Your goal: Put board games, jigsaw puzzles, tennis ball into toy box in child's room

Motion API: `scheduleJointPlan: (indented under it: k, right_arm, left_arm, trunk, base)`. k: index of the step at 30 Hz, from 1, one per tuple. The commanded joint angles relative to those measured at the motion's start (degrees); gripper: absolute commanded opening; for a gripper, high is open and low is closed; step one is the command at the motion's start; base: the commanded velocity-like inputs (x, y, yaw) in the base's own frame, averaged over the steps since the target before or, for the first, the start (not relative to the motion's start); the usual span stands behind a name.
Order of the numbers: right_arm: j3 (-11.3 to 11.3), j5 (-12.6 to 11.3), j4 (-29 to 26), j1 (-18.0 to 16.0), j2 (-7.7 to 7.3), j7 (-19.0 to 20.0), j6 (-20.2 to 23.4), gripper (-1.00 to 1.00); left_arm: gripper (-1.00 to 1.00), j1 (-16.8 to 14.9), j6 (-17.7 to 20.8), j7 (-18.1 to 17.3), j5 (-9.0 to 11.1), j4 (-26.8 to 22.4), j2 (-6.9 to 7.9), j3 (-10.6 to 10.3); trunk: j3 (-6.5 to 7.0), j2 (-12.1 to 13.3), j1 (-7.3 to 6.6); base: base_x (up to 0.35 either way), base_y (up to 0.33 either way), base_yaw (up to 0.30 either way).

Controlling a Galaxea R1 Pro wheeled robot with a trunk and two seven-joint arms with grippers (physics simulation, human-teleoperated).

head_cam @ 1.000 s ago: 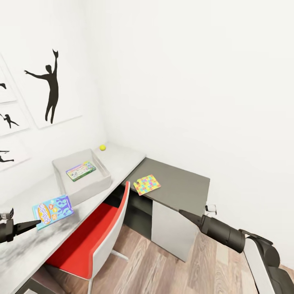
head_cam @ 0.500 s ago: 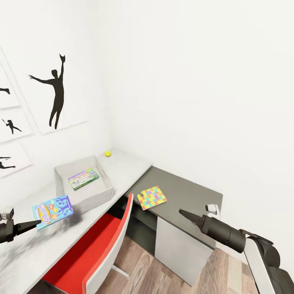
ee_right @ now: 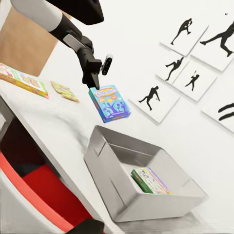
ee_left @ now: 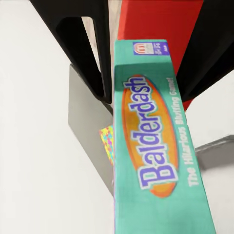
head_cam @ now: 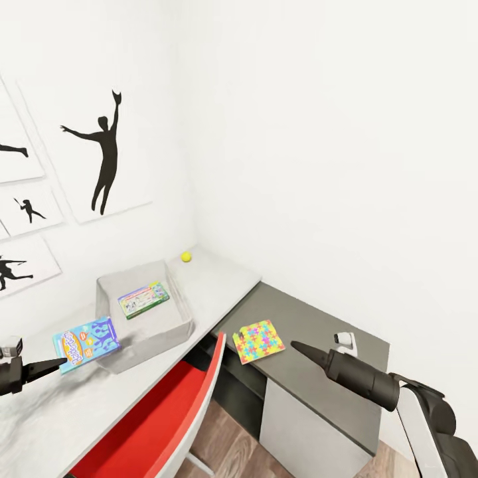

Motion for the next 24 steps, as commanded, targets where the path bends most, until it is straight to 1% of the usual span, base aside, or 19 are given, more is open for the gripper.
scheduleJointPlan:
  k: [1,5,10,13,24]
  right_arm:
    - [-0.04,-0.01,0.00,-0.05,-0.01,0.14,0.25,1.00]
    - [-0.05,0.01,0.00,-0.05,0.00,0.13,0.26,1.00]
    - [-0.05,0.03,0.00,-0.05,0.00,0.08,0.28,1.00]
    - [-0.05,0.06,0.00,-0.05,0.00,0.07,0.28,1.00]
    - [-0.09,0.08,0.00,-0.06,-0.06,-0.04,0.28,1.00]
  left_arm:
    - [-1.00,-0.06,0.57,-0.28,-0.01,-0.03,0.01,0.03]
    - [-1.00,-0.06,0.57,-0.28,-0.01,-0.03,0.01,0.03]
    - [-1.00,-0.06,0.57,-0.28,-0.01,-0.03,0.01,0.03]
    - [-1.00,-0.06,0.57,-0.28,-0.01,-0.03,0.01,0.03]
    - [-1.00,-0.06,0.57,-0.28,-0.01,-0.03,0.01,0.03]
  trunk:
    - [-0.11,-0.12,0.06]
    - [-0.11,-0.12,0.06]
    - [-0.13,-0.12,0.06]
    - [-0.16,-0.12,0.06]
    - [-0.38,-0.12,0.06]
  base:
    - [0.228,-0.160,0.021]
    - [0.225,-0.181,0.105]
    - [0.224,-0.193,0.241]
    - [0.215,-0.078,0.156]
    - [0.122,-0.010,0.020]
